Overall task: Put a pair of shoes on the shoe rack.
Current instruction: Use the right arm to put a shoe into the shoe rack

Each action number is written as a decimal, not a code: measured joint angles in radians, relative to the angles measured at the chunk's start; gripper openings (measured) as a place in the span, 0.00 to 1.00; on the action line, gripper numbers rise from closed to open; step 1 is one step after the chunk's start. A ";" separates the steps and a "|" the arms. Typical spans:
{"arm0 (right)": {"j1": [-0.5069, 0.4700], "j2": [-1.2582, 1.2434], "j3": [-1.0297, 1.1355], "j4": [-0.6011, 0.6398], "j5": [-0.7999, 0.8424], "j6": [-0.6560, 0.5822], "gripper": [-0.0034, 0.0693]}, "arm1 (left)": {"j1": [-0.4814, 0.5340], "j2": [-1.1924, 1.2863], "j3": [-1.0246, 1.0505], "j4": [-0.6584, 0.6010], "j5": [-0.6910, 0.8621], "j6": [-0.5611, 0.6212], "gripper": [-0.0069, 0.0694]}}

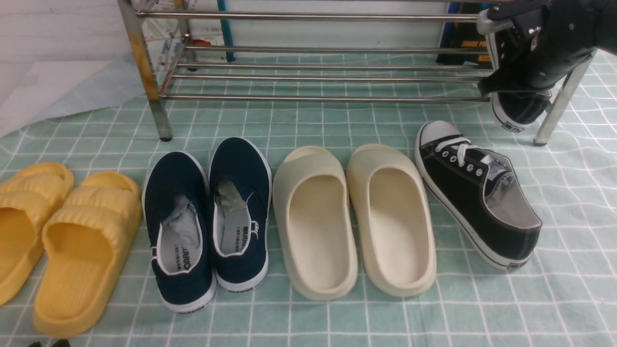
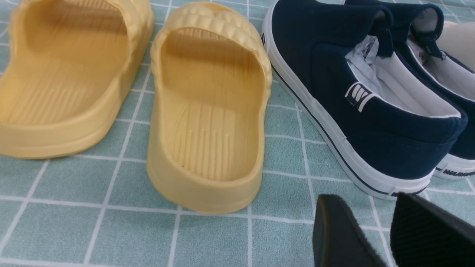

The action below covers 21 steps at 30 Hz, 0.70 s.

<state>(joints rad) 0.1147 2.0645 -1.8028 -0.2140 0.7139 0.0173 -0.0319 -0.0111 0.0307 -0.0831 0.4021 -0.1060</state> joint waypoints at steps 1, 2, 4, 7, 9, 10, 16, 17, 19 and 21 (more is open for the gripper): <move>-0.003 0.002 -0.002 -0.002 -0.007 0.000 0.09 | 0.000 0.000 0.000 0.000 0.000 0.000 0.40; -0.004 0.004 -0.005 -0.004 -0.015 0.000 0.09 | 0.000 0.000 0.000 0.000 0.000 0.000 0.40; -0.004 0.005 -0.010 -0.005 -0.021 0.000 0.09 | 0.000 0.000 0.000 0.000 0.000 0.000 0.40; -0.004 0.007 -0.016 -0.005 -0.039 -0.001 0.09 | 0.000 0.000 0.000 0.000 0.000 0.000 0.40; -0.004 0.007 -0.017 -0.007 -0.043 -0.002 0.10 | 0.000 0.000 0.000 0.000 0.000 0.000 0.40; -0.004 0.007 -0.017 -0.007 -0.043 -0.002 0.10 | 0.000 0.000 0.000 0.000 0.000 0.000 0.40; -0.004 0.008 -0.018 -0.011 -0.045 -0.002 0.23 | 0.000 0.000 0.000 0.000 0.000 0.000 0.40; -0.004 0.008 -0.020 -0.015 -0.048 -0.003 0.29 | 0.000 0.000 0.000 0.000 0.000 0.000 0.40; -0.004 0.008 -0.021 -0.020 -0.048 -0.003 0.39 | 0.000 0.000 0.000 0.000 0.000 0.000 0.40; -0.004 0.008 -0.022 -0.024 -0.046 -0.003 0.45 | 0.000 0.000 0.000 0.000 0.000 0.000 0.40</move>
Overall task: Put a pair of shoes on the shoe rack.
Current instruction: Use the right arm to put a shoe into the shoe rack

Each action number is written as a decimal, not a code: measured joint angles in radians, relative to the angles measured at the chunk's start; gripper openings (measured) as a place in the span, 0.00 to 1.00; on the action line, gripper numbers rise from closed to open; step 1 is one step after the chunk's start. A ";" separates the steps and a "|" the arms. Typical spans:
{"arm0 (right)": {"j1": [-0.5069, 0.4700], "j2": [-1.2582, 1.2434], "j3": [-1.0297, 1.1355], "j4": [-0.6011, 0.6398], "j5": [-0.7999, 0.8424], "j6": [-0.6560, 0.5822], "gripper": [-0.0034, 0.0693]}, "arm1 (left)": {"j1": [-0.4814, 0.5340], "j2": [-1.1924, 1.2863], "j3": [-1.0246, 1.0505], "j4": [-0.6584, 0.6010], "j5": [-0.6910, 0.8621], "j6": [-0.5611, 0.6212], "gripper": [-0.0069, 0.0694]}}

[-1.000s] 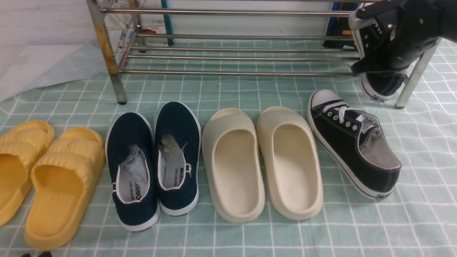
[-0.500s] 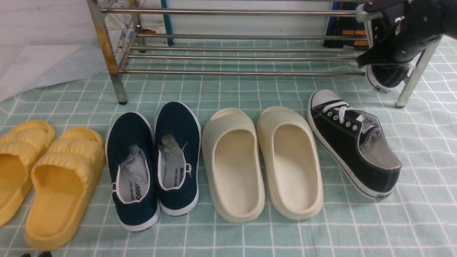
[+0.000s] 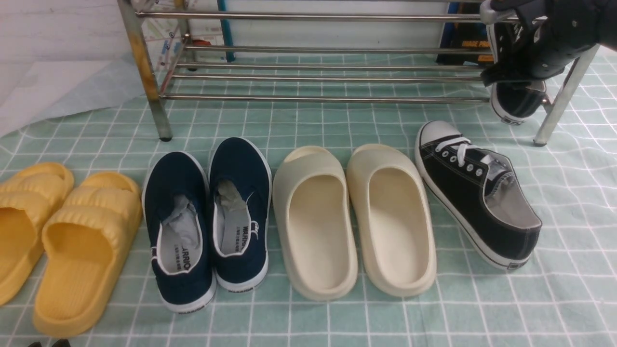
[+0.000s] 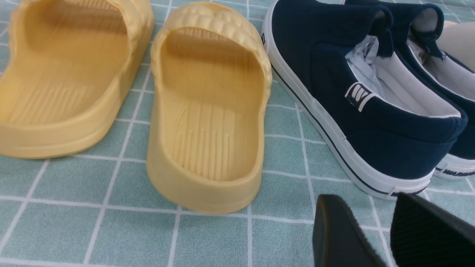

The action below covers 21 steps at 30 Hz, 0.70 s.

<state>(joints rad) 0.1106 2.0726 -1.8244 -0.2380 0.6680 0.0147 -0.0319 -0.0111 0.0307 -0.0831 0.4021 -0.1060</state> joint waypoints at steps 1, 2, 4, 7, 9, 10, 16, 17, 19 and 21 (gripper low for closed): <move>0.000 0.000 0.000 -0.002 0.003 0.000 0.53 | 0.000 0.000 0.000 0.000 0.000 0.000 0.40; 0.000 0.000 -0.001 -0.003 0.006 0.000 0.59 | 0.000 0.000 0.000 0.000 0.000 0.000 0.40; 0.000 -0.001 -0.002 -0.003 0.013 0.000 0.66 | 0.000 0.000 0.000 0.000 0.000 0.000 0.40; 0.000 -0.011 -0.003 -0.003 0.040 0.000 0.71 | 0.000 0.000 0.000 0.000 0.000 0.000 0.40; 0.001 -0.017 -0.004 -0.003 0.055 0.000 0.72 | 0.000 0.000 0.000 0.000 0.000 0.000 0.40; 0.002 -0.025 -0.005 -0.001 0.076 0.000 0.72 | 0.000 0.000 0.000 0.000 0.000 0.000 0.40; 0.020 -0.012 -0.007 0.040 0.148 -0.015 0.63 | 0.000 0.000 0.000 0.000 0.000 0.000 0.40; 0.020 -0.010 -0.007 0.040 0.148 -0.015 0.62 | 0.000 0.000 0.000 0.000 0.000 0.000 0.40; 0.021 0.006 -0.007 0.024 0.138 -0.023 0.54 | 0.000 0.000 0.000 0.000 0.000 0.000 0.40; 0.021 0.014 -0.007 -0.006 0.136 -0.023 0.43 | 0.000 0.000 0.000 0.000 0.000 0.000 0.40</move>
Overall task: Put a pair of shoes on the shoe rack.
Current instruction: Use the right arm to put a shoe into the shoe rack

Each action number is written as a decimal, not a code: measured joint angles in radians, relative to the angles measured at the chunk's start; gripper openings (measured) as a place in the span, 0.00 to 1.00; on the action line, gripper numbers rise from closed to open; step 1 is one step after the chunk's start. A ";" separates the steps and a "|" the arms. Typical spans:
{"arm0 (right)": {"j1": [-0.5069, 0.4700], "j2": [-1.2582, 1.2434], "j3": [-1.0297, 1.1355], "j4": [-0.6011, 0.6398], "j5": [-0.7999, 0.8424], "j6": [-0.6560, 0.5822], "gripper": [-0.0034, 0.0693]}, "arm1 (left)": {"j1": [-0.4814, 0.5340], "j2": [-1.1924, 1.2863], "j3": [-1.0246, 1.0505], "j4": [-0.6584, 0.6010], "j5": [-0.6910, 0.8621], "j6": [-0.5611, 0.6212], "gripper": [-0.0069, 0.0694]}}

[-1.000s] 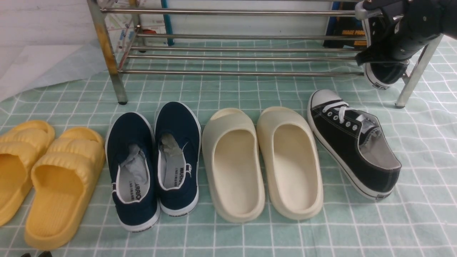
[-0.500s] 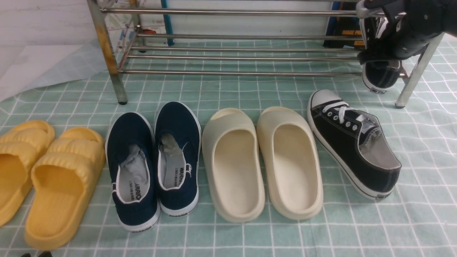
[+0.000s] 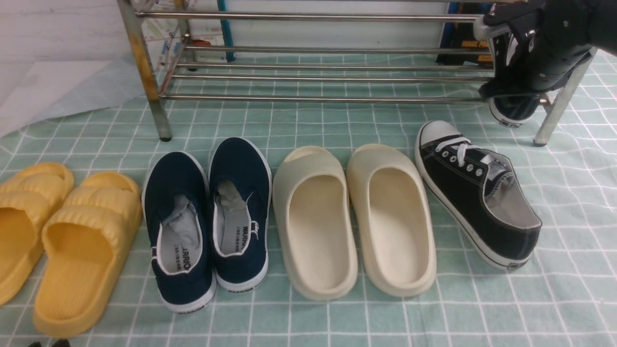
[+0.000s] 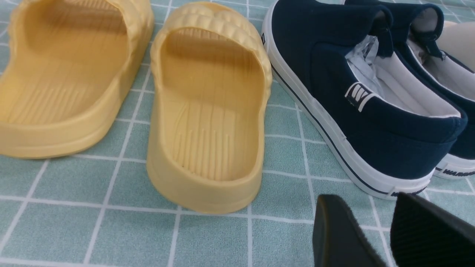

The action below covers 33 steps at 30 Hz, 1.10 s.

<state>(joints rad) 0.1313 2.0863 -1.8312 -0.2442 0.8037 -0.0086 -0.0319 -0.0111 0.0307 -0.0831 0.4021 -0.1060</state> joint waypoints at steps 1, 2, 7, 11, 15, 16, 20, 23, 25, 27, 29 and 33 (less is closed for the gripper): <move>0.001 0.000 0.000 -0.008 0.002 0.000 0.36 | 0.000 0.000 0.000 0.000 0.000 0.000 0.40; 0.006 0.000 0.000 -0.025 0.004 -0.001 0.27 | 0.000 0.000 0.000 0.000 0.000 0.000 0.40; 0.012 -0.018 0.002 -0.061 0.029 -0.010 0.10 | 0.000 0.000 0.000 0.000 0.000 0.000 0.40; 0.010 -0.059 0.002 -0.076 0.034 -0.018 0.10 | 0.000 0.000 0.000 0.000 0.001 0.000 0.40; 0.010 -0.060 0.002 -0.075 0.040 -0.068 0.10 | 0.000 0.000 0.000 0.000 0.001 0.000 0.40; 0.010 -0.058 0.002 -0.071 0.046 -0.098 0.10 | 0.000 0.000 0.000 0.000 0.001 0.000 0.40; 0.019 -0.058 0.002 -0.051 0.057 -0.230 0.10 | 0.000 0.000 0.000 0.000 0.001 0.000 0.40; 0.030 -0.058 0.002 -0.004 0.057 -0.401 0.10 | 0.000 0.000 0.000 0.000 0.001 0.000 0.40; 0.032 -0.058 0.002 0.037 0.054 -0.471 0.10 | 0.000 0.000 0.000 0.000 0.001 0.000 0.40; 0.032 -0.058 0.002 0.097 0.047 -0.553 0.10 | 0.000 0.000 0.000 0.000 0.001 0.000 0.40; 0.032 -0.058 0.002 0.134 0.040 -0.606 0.10 | 0.000 0.000 0.000 0.000 0.001 0.000 0.40; 0.032 -0.058 0.002 0.150 0.026 -0.655 0.10 | 0.000 0.000 0.000 0.000 0.001 0.000 0.40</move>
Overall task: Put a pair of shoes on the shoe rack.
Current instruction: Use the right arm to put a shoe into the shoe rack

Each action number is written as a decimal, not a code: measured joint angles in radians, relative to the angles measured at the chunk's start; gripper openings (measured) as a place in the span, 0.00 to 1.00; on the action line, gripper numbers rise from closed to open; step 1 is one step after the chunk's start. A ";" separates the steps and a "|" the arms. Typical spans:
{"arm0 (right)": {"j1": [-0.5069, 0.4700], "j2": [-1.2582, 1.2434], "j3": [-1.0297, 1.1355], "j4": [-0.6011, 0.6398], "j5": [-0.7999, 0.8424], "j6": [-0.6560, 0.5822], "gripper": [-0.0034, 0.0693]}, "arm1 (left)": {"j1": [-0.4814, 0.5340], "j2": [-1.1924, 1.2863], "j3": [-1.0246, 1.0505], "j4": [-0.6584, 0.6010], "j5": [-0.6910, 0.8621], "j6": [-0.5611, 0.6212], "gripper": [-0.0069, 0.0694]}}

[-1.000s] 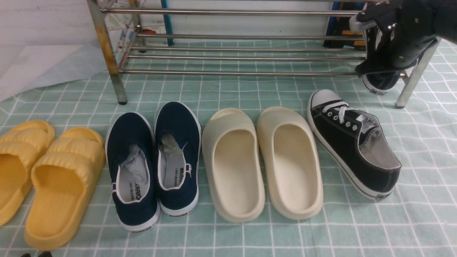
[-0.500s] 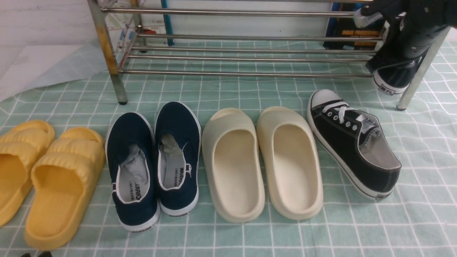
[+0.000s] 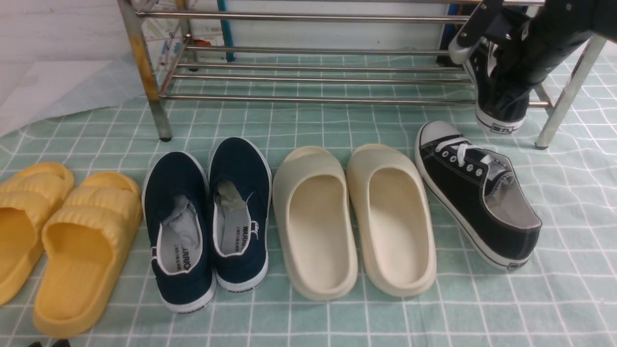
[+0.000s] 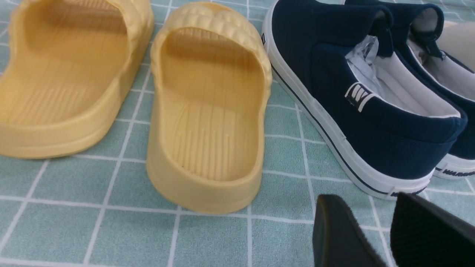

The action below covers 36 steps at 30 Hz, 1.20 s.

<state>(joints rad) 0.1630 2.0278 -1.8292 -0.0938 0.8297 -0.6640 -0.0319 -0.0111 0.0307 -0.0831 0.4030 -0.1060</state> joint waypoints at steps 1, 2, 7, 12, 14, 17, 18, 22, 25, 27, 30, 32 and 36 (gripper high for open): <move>0.000 0.000 0.000 0.001 0.000 -0.002 0.10 | 0.000 0.000 0.000 0.000 0.000 0.000 0.40; 0.000 0.000 0.000 0.003 -0.006 -0.003 0.10 | 0.000 0.000 0.000 0.000 0.000 0.000 0.40; 0.000 0.003 0.000 -0.017 -0.029 -0.004 0.10 | 0.000 0.000 0.000 0.000 -0.001 0.000 0.40; 0.000 0.019 0.000 -0.090 -0.051 -0.015 0.10 | 0.000 0.000 0.000 0.000 -0.001 0.000 0.40; -0.002 0.024 0.000 -0.099 -0.056 -0.019 0.10 | 0.000 0.000 0.000 0.000 -0.001 0.000 0.40; -0.007 0.025 0.000 -0.095 -0.061 -0.018 0.10 | 0.000 0.000 0.000 0.000 -0.001 0.000 0.40; -0.011 0.025 0.000 -0.089 -0.063 -0.018 0.10 | 0.000 0.000 0.000 0.000 -0.001 0.000 0.40; -0.018 0.027 0.000 -0.078 -0.072 -0.013 0.18 | 0.000 0.000 0.000 0.000 -0.001 0.000 0.40; -0.024 0.027 0.000 -0.076 -0.090 0.037 0.31 | 0.000 0.000 0.000 0.000 -0.001 0.000 0.40; -0.026 0.027 0.000 -0.076 -0.098 0.068 0.37 | 0.000 0.000 0.000 0.000 -0.001 0.000 0.40; -0.026 0.022 0.000 -0.085 -0.113 0.225 0.55 | 0.000 0.000 0.000 0.000 -0.001 0.000 0.40; -0.025 0.015 0.000 -0.087 -0.120 0.292 0.61 | 0.000 0.000 0.000 0.000 -0.001 0.000 0.40; -0.011 -0.031 -0.001 -0.092 -0.129 0.430 0.68 | 0.000 0.000 0.000 0.000 -0.001 0.000 0.40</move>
<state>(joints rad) 0.1515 1.9967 -1.8300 -0.1856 0.7005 -0.2336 -0.0319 -0.0111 0.0307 -0.0831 0.4022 -0.1060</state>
